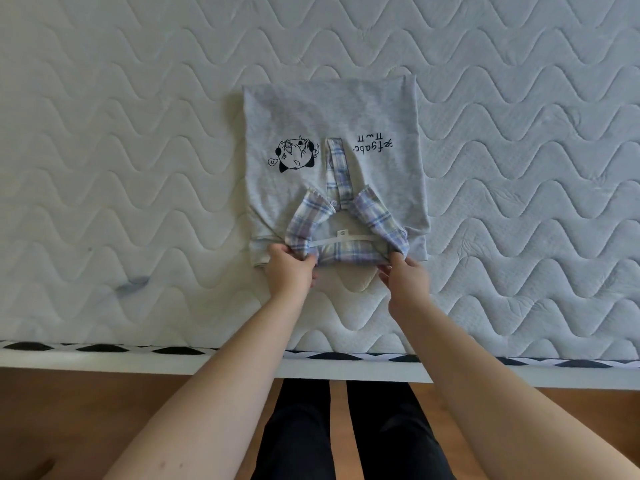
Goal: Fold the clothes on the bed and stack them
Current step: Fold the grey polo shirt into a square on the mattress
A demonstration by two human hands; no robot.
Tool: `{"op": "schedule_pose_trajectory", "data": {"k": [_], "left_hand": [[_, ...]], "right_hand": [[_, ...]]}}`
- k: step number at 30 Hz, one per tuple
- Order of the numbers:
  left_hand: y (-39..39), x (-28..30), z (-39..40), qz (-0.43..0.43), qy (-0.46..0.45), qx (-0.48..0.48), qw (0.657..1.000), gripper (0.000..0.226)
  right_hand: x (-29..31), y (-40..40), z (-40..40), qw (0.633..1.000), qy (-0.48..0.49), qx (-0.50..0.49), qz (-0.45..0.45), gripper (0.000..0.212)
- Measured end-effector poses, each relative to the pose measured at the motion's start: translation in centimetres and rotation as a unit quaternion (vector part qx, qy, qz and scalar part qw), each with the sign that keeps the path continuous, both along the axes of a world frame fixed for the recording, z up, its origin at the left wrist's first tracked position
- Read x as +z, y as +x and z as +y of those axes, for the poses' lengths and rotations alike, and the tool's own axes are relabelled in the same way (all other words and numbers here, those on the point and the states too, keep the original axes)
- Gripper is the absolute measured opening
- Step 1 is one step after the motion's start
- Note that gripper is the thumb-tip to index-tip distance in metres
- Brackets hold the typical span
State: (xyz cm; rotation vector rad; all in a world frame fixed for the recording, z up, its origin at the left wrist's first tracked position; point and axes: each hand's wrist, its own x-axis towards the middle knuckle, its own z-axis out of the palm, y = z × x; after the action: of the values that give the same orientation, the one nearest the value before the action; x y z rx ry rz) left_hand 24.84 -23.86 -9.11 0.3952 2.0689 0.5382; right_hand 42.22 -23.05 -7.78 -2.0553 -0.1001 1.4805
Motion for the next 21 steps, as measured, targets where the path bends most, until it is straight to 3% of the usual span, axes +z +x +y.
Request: {"op": "schedule_pose_trajectory", "data": {"k": [4, 9, 14, 17, 21], "left_hand": [[-0.2, 1.1, 0.4, 0.074, 0.032, 0.01, 0.997, 0.021], [-1.2, 2.3, -0.5, 0.083, 0.169, 0.02, 0.982, 0.025], [-1.7, 0.9, -3.0, 0.082, 0.15, -0.109, 0.979, 0.039], [-2.2, 0.0, -3.8, 0.129, 0.142, -0.183, 0.964, 0.04], [-2.6, -0.1, -3.5, 0.288, 0.204, -0.286, 0.891, 0.034]], "right_hand": [[0.7, 0.1, 0.5, 0.998, 0.032, -0.028, 0.044, 0.023], [0.4, 0.4, 0.4, 0.993, 0.099, 0.062, 0.009, 0.021], [-0.8, 1.6, -1.0, 0.98, 0.058, 0.173, -0.083, 0.016], [-0.9, 2.9, -1.8, 0.931, 0.052, 0.292, -0.213, 0.022], [-0.7, 2.9, -2.1, 0.847, 0.142, 0.392, -0.331, 0.038]]}}
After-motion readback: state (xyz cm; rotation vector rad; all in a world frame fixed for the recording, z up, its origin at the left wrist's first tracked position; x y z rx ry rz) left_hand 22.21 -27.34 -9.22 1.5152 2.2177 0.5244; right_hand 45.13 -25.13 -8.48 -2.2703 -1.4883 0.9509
